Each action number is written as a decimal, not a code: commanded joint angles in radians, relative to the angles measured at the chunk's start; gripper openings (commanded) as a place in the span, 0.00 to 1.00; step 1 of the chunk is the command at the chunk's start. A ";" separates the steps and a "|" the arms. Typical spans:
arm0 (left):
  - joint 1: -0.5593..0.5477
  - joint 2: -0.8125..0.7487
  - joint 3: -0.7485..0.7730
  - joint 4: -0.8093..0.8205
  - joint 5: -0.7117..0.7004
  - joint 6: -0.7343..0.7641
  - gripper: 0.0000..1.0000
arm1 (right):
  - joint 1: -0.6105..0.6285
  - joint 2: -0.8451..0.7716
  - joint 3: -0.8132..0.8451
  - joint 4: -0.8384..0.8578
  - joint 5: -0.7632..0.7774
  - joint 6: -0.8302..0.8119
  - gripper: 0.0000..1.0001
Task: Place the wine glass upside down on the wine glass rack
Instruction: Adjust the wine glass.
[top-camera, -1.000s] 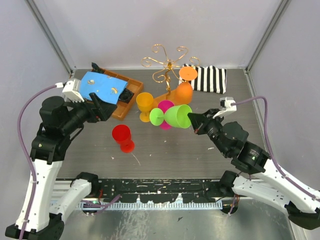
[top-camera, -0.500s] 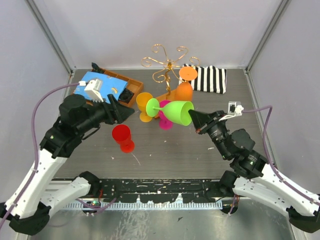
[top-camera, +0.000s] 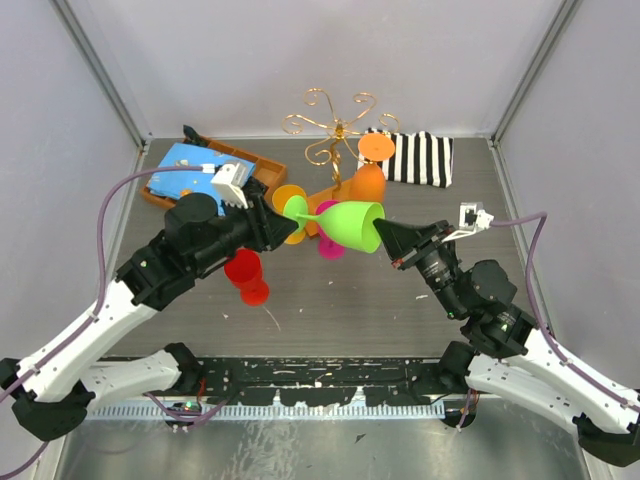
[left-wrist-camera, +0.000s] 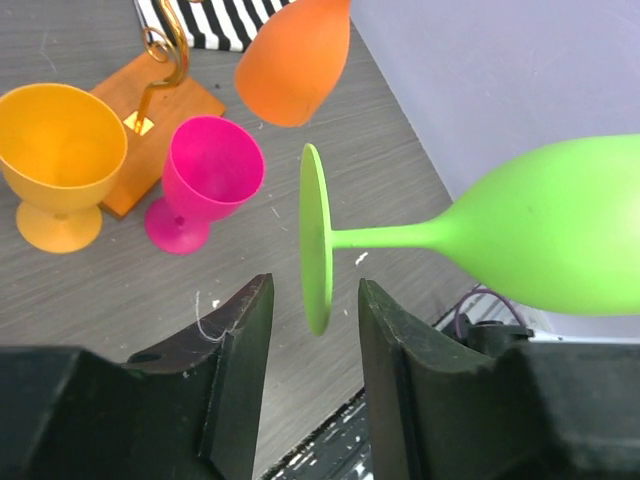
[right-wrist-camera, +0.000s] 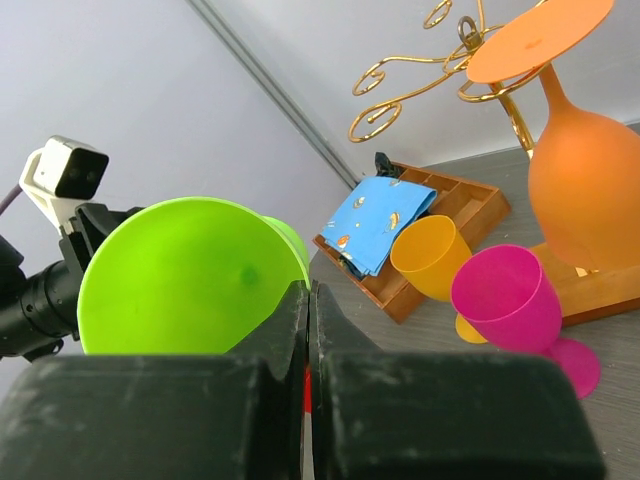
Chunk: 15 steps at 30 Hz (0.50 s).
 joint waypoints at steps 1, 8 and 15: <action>-0.015 0.005 0.019 0.055 -0.075 0.047 0.43 | 0.005 -0.009 0.006 0.066 -0.019 0.022 0.01; -0.018 0.011 0.019 0.057 -0.089 0.053 0.19 | 0.005 -0.012 -0.003 0.065 -0.026 0.024 0.01; -0.026 0.032 0.026 0.052 -0.098 0.065 0.00 | 0.006 -0.002 -0.005 0.058 -0.036 0.019 0.02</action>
